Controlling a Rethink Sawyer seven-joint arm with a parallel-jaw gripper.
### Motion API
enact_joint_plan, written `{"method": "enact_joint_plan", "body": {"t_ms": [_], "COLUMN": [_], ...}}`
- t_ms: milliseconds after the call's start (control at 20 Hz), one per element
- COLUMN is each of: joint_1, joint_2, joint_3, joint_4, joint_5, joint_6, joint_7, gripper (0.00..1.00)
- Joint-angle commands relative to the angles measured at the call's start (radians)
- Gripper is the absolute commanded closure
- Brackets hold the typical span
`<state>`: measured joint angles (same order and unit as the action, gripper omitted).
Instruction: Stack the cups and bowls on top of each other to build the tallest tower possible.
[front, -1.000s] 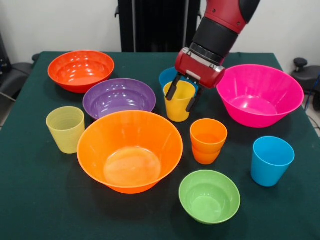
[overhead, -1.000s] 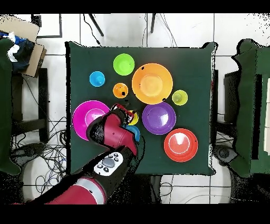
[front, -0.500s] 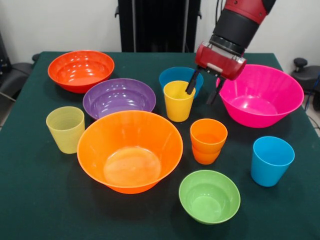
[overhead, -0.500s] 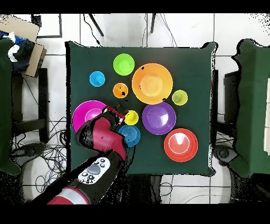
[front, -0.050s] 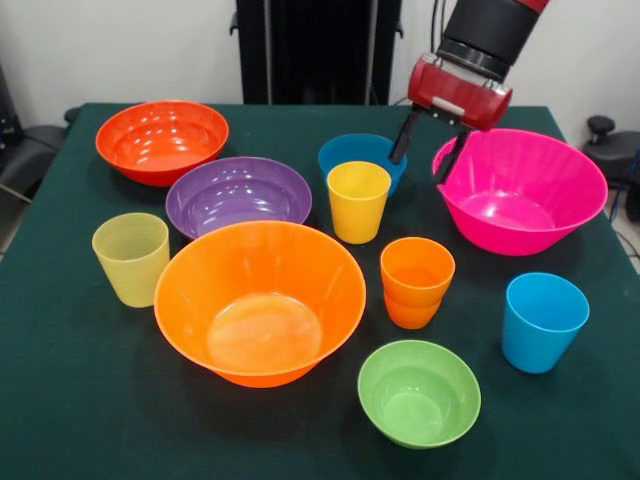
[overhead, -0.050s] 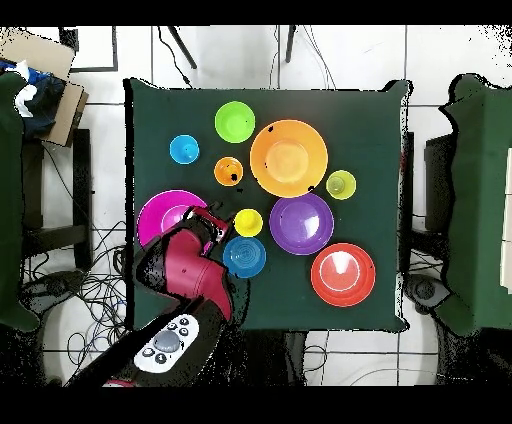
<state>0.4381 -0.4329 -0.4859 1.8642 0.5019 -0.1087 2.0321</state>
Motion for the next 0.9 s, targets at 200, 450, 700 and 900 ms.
{"method": "enact_joint_plan", "body": {"t_ms": [200, 450, 700, 900], "joint_1": [-0.064, -0.092, -0.122, -0.130], "joint_2": [-0.058, -0.035, 0.002, 0.031], "joint_3": [0.129, 0.154, 0.181, 0.187], "joint_4": [0.131, 0.124, 0.103, 0.080], "joint_5": [-0.040, -0.049, -0.060, -0.055], "joint_6": [0.094, 0.043, -0.025, -0.060], "joint_7": [0.164, 0.164, 0.172, 0.177], "gripper": [0.00, 0.00, 0.00, 0.00]}}
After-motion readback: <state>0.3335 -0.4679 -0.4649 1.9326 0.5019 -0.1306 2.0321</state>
